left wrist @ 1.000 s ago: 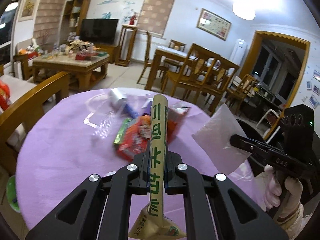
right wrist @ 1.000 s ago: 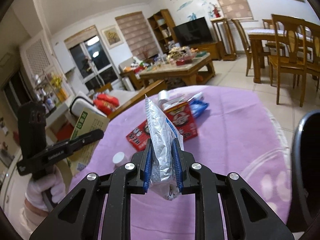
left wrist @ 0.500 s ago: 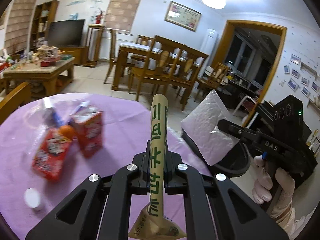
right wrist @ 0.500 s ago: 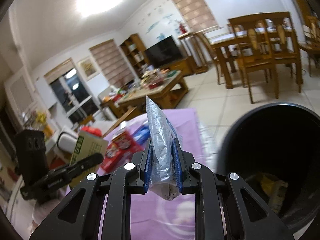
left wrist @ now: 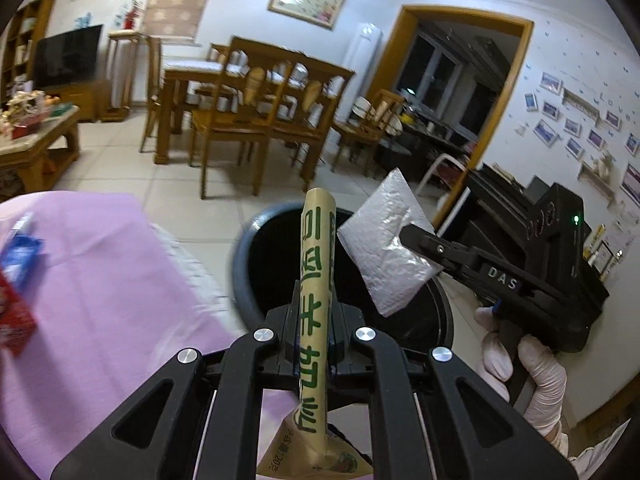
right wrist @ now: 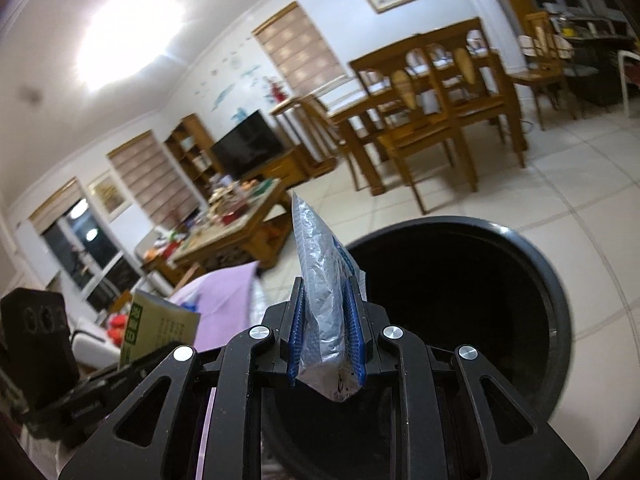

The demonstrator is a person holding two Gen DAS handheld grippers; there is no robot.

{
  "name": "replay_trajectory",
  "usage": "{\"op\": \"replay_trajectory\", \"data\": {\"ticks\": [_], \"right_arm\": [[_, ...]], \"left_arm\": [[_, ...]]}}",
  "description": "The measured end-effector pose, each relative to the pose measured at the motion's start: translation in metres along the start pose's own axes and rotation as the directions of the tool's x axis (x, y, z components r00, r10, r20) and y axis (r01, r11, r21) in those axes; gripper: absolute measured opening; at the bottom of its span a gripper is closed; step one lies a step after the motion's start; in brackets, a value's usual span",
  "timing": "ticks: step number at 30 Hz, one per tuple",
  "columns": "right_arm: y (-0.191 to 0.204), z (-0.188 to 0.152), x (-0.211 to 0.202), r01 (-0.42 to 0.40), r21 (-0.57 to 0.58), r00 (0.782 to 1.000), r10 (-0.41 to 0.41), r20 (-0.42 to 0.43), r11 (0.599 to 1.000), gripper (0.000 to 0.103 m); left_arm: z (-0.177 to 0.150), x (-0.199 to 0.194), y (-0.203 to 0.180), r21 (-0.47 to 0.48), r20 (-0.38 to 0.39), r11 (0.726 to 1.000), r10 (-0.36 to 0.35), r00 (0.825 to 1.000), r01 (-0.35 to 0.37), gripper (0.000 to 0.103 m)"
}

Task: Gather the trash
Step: 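Carry both items over the black bin and open both tools to drop them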

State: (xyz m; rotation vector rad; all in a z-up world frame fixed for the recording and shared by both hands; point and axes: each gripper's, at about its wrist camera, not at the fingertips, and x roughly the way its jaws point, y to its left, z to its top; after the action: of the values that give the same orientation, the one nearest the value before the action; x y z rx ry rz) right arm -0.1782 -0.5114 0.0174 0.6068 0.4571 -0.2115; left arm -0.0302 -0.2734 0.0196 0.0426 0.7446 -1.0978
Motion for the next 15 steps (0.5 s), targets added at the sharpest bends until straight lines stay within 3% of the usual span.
{"op": "replay_trajectory", "data": {"ticks": [7, 15], "right_arm": [[-0.048, 0.0, 0.01, 0.056, 0.045, 0.998, -0.056, -0.015, 0.997, 0.02], [-0.067, -0.004, 0.018, 0.077, 0.058, 0.997, -0.075, -0.037, 0.995, 0.02]], "left_arm": [[-0.003, 0.049, -0.023, 0.017, -0.08, 1.0, -0.024, 0.997, 0.026, 0.01], [-0.006, 0.077, -0.034, 0.025, -0.141, 0.999, -0.021, 0.99, 0.025, 0.01]]}}
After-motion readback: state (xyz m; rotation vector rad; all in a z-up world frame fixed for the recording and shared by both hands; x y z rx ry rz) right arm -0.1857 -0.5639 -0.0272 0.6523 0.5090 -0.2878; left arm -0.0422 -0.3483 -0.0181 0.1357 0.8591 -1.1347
